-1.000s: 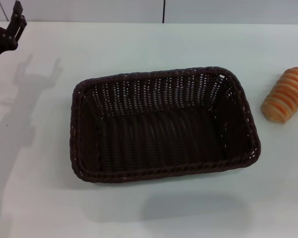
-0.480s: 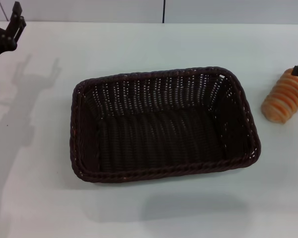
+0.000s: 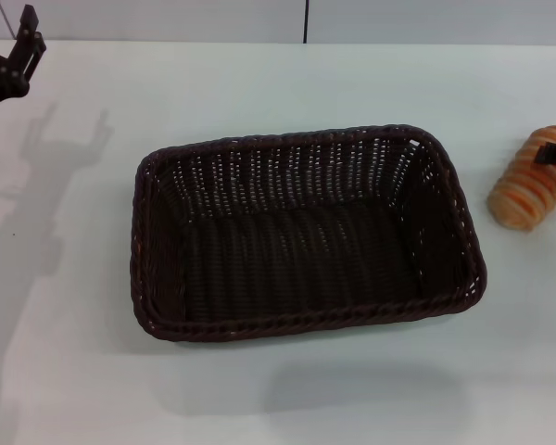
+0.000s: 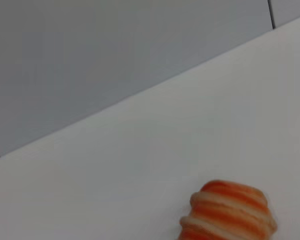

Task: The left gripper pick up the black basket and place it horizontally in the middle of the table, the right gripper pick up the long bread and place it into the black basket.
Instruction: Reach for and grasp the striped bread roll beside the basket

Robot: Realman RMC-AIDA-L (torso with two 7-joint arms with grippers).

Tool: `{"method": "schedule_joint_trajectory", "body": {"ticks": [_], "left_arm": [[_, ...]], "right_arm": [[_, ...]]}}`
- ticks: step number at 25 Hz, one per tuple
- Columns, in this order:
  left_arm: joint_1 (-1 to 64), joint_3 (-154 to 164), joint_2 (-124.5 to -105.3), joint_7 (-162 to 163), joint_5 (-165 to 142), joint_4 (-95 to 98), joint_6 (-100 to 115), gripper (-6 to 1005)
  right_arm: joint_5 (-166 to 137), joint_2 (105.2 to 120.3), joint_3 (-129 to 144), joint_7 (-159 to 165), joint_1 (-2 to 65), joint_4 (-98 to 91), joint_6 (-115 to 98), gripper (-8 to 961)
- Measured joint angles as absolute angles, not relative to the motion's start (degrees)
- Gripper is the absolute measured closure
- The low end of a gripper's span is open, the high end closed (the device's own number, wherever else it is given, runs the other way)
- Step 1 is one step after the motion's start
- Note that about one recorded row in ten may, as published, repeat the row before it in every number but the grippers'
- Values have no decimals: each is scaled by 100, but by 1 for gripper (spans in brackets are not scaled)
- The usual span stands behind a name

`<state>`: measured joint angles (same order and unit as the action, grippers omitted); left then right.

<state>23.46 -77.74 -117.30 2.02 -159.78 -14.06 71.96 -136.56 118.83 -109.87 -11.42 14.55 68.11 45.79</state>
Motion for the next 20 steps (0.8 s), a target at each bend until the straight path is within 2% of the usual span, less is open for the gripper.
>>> {"method": "schedule_joint_trajectory", "body": {"ticks": [20], "left_arm": [[2288, -7752, -11755, 202, -16041, -1468, 7208, 211]], "right_arm": [[-13378, 11878, -11306, -1755, 1755, 6192, 4556, 150]]}}
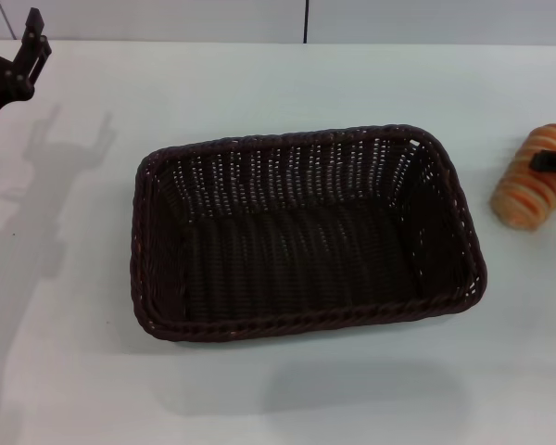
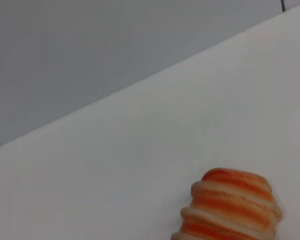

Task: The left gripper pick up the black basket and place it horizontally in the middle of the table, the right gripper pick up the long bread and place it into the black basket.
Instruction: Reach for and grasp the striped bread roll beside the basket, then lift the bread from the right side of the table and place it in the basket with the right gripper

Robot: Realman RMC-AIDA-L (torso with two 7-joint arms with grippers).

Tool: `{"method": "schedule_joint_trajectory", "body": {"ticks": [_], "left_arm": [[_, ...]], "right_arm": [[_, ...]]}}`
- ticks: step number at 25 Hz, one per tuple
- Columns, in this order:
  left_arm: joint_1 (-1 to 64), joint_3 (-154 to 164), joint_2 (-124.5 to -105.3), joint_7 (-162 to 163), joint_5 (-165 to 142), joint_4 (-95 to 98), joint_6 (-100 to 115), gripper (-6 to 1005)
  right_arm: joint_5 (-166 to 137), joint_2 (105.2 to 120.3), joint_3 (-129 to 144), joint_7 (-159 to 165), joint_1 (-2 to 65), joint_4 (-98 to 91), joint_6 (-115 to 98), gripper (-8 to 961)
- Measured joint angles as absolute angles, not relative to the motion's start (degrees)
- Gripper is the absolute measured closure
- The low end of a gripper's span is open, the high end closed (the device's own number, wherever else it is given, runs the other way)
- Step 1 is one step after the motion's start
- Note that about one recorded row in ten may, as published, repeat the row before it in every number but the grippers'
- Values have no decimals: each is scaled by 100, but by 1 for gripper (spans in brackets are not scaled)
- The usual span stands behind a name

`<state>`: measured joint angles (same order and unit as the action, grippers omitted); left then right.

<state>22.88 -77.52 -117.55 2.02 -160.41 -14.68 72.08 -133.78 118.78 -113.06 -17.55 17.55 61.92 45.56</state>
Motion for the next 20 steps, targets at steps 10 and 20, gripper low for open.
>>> {"method": "schedule_joint_trajectory", "body": {"ticks": [10, 20], "left_arm": [[2275, -7751, -11737, 215, -16061, -1475, 7215, 211], [2272, -7752, -11734, 220, -16059, -1478, 7225, 211]], "right_arm": [[-13174, 11883, -11473, -2246, 1724, 6133, 4586, 324], [-12857, 11893, -11474, -2424, 1531, 6358, 4614, 438]]}}
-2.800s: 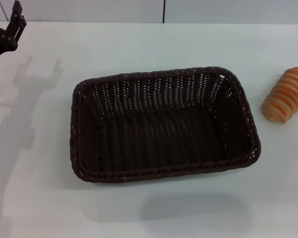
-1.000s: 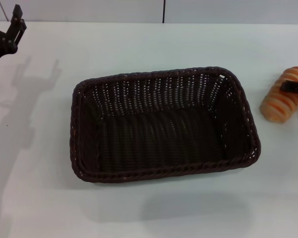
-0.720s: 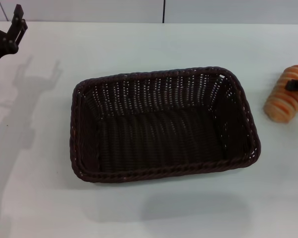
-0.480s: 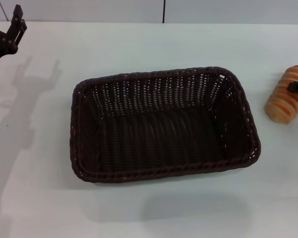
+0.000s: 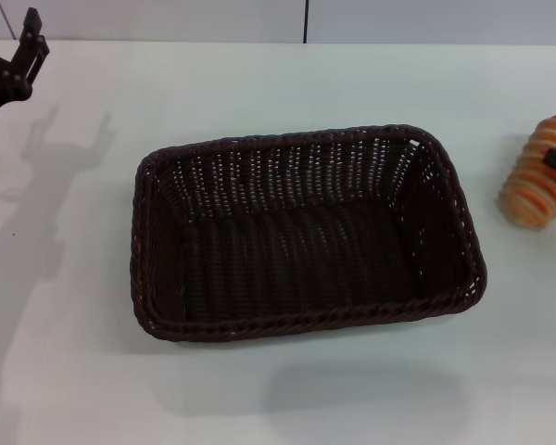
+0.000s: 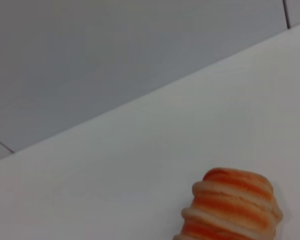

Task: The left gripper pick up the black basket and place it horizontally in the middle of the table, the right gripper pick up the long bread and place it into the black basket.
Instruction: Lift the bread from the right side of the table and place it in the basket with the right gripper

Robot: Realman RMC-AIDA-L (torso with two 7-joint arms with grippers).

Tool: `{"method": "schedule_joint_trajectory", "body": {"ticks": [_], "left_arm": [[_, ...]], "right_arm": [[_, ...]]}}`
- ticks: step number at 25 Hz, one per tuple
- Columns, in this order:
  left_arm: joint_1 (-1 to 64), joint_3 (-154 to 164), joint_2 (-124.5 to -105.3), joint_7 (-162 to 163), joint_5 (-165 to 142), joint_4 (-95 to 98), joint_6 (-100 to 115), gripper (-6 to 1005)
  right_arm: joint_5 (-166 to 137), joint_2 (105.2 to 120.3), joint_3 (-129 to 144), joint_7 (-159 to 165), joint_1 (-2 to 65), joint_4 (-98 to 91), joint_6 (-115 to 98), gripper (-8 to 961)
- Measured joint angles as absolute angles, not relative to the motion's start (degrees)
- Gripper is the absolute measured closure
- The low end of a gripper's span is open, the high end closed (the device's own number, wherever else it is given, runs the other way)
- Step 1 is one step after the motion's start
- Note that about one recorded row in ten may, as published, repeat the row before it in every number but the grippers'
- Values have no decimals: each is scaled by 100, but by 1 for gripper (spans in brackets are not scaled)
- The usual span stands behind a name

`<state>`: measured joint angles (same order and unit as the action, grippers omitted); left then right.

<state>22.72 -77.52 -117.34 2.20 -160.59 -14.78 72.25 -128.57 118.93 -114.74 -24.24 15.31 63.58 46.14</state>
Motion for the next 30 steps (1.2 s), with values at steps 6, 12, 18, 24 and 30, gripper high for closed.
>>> {"method": "schedule_joint_trajectory", "body": {"ticks": [6, 12, 18, 24, 30], "left_arm": [[2268, -7752, -11740, 217, -16057, -1473, 7225, 211], [2267, -7752, -11757, 211, -16057, -1475, 7225, 211], [2275, -7752, -11765, 205, -16058, -1477, 7224, 211], [2281, -7752, -11768, 202, -16057, -1476, 7225, 211], [2275, -7777, -11769, 222, -16058, -1486, 7224, 211]], "right_arm": [[-12529, 11905, -11434, -2581, 1344, 6668, 4676, 464], [-11966, 11915, -11145, -2746, 1021, 7343, 4750, 508], [-11267, 11917, -10925, -2938, 779, 8035, 4970, 554], [-11005, 11920, -10623, -2827, 782, 8751, 5198, 598], [-10943, 11907, -9813, -2604, 1081, 8890, 5211, 676]]}}
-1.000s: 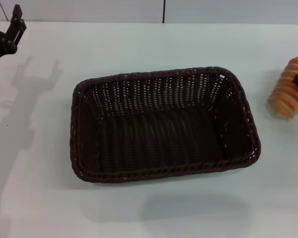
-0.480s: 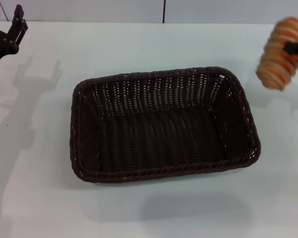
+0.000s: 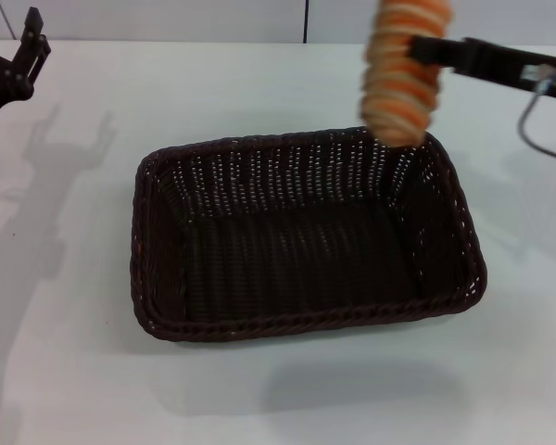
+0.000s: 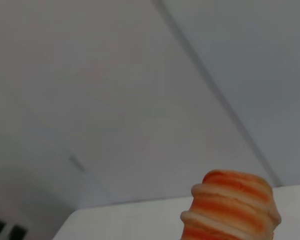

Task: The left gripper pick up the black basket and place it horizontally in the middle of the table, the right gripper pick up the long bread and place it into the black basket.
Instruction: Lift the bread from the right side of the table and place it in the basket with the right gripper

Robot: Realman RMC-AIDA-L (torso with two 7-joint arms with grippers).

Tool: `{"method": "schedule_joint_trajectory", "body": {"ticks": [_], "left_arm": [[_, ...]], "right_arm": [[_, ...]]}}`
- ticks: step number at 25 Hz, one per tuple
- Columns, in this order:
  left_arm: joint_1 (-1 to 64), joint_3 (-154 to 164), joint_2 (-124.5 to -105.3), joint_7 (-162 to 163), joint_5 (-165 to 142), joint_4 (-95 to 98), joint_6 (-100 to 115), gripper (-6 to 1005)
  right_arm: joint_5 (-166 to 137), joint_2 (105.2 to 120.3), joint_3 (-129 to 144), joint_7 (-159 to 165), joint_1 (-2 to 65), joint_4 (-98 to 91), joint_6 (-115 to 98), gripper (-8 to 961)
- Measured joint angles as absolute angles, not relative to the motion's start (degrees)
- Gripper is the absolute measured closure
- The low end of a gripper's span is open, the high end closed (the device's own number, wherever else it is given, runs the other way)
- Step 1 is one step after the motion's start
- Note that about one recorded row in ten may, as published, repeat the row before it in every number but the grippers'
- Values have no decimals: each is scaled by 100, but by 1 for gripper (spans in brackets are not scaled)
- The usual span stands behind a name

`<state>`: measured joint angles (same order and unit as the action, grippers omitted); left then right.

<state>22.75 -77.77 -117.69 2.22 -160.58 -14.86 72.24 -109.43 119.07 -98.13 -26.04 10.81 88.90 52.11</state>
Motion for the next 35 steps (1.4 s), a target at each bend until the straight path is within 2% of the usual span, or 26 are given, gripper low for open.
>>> {"method": "schedule_joint_trajectory", "body": {"ticks": [6, 14, 20, 25, 28, 35], "left_arm": [[2276, -7803, -11768, 225, -16058, -1486, 7228, 211], [2276, -7805, -11768, 248, -16058, -1492, 7273, 211], [2264, -7805, -11768, 258, -16051, -1535, 7328, 211], [2221, -7805, -11773, 260, -16034, -1565, 7364, 211], [2212, -7805, -11775, 262, -16038, -1565, 7366, 211], [2206, -7798, -11778, 264, -16050, -1565, 7366, 211]], "right_arm": [[-10989, 11895, -9335, -2315, 1342, 8862, 5463, 709], [-10984, 11891, -9284, -2192, 1366, 8805, 5779, 735], [-10942, 11902, -9239, -2188, 1420, 8709, 5913, 627], [-10797, 11896, -9266, -2188, 1511, 8534, 6023, 400], [-10780, 11895, -9283, -2217, 1581, 8462, 6097, 186], [-11140, 11905, -9302, -2985, 1294, 9393, 5475, 187]]}}
